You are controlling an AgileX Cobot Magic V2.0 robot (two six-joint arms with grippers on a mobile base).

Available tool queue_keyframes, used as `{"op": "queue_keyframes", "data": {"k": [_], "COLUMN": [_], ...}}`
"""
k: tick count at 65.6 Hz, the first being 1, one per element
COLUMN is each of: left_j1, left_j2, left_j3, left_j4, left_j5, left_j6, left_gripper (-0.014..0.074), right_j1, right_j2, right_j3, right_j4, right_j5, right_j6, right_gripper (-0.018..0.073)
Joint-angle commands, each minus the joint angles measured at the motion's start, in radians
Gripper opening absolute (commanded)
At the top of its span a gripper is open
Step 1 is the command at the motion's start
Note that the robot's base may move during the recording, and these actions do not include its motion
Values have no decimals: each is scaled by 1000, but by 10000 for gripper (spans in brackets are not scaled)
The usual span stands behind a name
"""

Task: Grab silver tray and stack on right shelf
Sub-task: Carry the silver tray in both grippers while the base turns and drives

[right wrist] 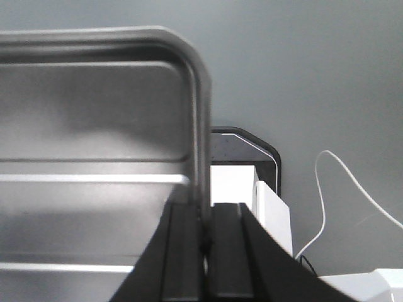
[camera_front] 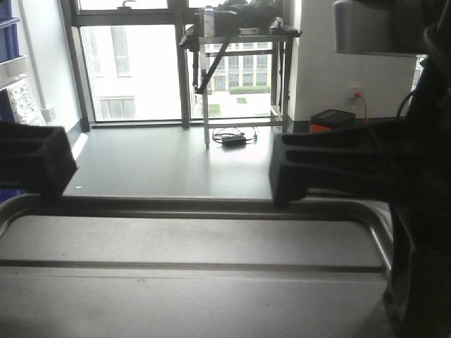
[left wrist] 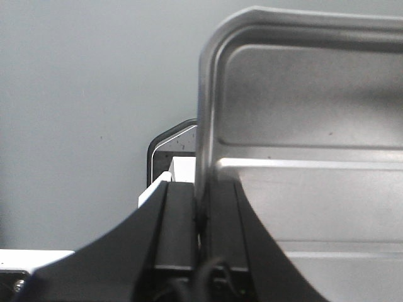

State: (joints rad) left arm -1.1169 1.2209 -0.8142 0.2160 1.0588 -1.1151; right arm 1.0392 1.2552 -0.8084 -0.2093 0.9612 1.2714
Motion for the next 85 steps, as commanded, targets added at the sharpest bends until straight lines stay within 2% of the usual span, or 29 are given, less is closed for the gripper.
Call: {"op": "queue_keyframes", "data": {"k": [1,85], "left_j1": [-7,-7], "left_j2": [-23,-23], "left_j3": [-30,-30], "left_j4": [2,6], "left_j5": [-12,-12], "left_j6": [-2,-2], "left_gripper": [-92,-92], "right_j1": [2,2], "right_j2": [-20,-20], "right_j3": [-28,-28], "right_j4": [-27,-27], "right_j5": [-26,-25], "right_j6": [0,0], "right_gripper": [59,59]}}
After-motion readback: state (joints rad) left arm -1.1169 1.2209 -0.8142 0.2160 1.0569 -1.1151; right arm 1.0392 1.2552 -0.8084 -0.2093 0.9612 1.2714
